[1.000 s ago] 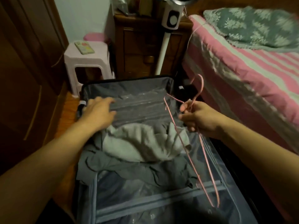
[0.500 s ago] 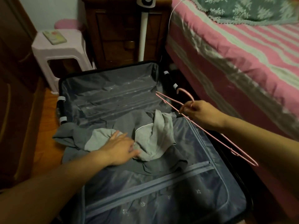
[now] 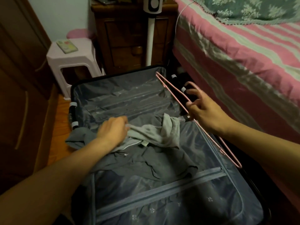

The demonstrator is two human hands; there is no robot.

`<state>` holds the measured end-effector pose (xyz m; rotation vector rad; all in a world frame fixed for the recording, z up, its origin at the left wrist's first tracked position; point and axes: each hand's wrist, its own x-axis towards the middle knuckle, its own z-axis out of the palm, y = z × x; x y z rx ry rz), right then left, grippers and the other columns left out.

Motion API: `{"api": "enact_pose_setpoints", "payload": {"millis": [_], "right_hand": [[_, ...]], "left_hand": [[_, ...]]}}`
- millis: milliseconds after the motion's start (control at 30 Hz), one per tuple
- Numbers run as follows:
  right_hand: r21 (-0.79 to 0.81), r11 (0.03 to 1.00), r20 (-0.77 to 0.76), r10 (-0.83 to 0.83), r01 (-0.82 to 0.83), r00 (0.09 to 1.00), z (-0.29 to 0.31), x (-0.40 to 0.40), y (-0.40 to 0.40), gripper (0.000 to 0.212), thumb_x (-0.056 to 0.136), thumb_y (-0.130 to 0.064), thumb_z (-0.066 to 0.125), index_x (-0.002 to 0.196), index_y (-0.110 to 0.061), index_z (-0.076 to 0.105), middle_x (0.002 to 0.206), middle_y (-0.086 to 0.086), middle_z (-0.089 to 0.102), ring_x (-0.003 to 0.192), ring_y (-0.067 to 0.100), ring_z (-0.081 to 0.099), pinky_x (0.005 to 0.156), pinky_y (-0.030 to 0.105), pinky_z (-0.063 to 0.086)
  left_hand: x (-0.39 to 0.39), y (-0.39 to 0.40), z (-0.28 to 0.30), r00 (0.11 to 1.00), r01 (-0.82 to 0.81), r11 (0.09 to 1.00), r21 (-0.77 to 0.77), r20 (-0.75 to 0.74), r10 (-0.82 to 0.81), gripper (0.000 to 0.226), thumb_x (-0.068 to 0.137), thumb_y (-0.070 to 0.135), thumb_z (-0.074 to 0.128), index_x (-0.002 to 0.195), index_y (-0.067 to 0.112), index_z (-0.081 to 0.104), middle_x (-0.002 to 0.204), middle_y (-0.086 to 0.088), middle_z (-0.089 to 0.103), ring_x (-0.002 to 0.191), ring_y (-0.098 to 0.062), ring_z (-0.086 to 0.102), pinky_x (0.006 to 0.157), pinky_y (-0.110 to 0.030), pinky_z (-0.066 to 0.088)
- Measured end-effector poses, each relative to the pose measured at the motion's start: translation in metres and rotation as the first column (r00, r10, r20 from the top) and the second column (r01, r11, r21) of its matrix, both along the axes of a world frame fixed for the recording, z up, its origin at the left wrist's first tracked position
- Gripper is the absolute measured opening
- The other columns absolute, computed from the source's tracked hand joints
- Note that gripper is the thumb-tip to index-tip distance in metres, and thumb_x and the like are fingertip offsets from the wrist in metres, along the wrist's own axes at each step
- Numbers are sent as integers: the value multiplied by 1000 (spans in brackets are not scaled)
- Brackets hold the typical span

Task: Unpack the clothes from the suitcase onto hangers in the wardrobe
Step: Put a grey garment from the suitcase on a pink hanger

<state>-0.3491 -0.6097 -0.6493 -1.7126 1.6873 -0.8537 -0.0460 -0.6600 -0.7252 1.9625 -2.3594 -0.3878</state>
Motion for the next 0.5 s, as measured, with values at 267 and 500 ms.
{"api": "enact_pose_setpoints", "payload": {"millis": [267,500], "right_hand": [[41,996,-144,-67,73,987,-4,3,-3,23,98,-23,61,77,-25,69,83,-6,72,78,11,69,79,34,56],[131,984,-90,-112,124,990,-4,17,1,22,100,-29,58,89,-17,72,80,3,72,82,18,68,78,37,52]], "left_hand": [[42,-15,27,879,366,846,388,-443,-177,22,78,11,85,82,22,66,63,15,56,58,-1,47,58,-19,39],[49,-8,42,902,214,898,386,275,-333,36,90,2,59,103,31,74,109,5,56,96,-17,59,84,-26,47]]}}
